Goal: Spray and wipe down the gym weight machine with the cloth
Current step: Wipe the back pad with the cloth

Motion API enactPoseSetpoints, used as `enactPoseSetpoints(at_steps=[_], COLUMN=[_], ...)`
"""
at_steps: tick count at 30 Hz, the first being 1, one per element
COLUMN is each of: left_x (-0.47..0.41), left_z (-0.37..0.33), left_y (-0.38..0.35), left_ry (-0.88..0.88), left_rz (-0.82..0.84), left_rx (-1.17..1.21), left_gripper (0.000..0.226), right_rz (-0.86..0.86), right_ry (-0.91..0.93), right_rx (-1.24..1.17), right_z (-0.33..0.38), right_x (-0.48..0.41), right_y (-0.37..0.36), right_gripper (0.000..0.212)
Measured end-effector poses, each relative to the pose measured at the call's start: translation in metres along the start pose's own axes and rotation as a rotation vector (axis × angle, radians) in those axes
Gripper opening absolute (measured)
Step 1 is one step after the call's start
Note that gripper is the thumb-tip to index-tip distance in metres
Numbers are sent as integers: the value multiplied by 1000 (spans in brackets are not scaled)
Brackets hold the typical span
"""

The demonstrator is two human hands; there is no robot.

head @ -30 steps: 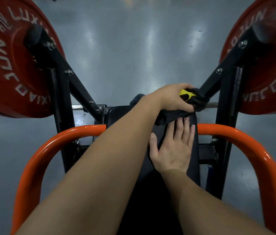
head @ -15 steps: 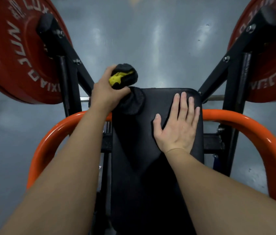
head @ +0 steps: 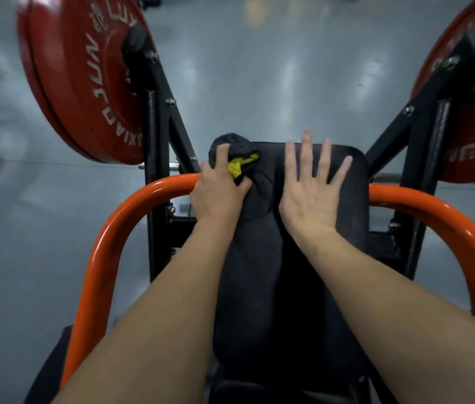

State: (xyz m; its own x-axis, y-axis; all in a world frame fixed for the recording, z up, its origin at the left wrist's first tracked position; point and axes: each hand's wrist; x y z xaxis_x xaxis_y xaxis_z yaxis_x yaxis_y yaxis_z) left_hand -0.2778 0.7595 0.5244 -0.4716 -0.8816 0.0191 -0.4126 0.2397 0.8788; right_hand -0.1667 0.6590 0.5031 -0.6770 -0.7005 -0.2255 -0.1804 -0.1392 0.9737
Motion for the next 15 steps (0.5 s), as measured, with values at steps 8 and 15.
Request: enactPoseSetpoints(at_steps=[8,15], left_x=[0,-27], left_z=[61,40], left_y=[-1,-2], left_ry=[19,106], left_rz=[-21,-138], left_rx=[669,623], left_gripper=[58,58], right_rz=[-8,-27], right_ry=[-202,-156], right_rx=[-272,-292], right_z=[68,63], right_x=[-7,-8], right_y=[-25,-23], right_gripper=[81,84])
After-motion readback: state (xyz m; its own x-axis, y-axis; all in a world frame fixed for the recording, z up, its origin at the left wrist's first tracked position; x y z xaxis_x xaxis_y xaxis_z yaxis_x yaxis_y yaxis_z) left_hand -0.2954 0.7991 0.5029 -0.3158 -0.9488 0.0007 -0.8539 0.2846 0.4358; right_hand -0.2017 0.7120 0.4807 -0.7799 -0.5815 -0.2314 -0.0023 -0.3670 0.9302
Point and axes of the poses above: each hand's wrist, its own x-axis away from the middle knuckle, its own y-axis out of the back of the hand, z = x × y, and after that the axes turned 7 degrees about -y, right-handed
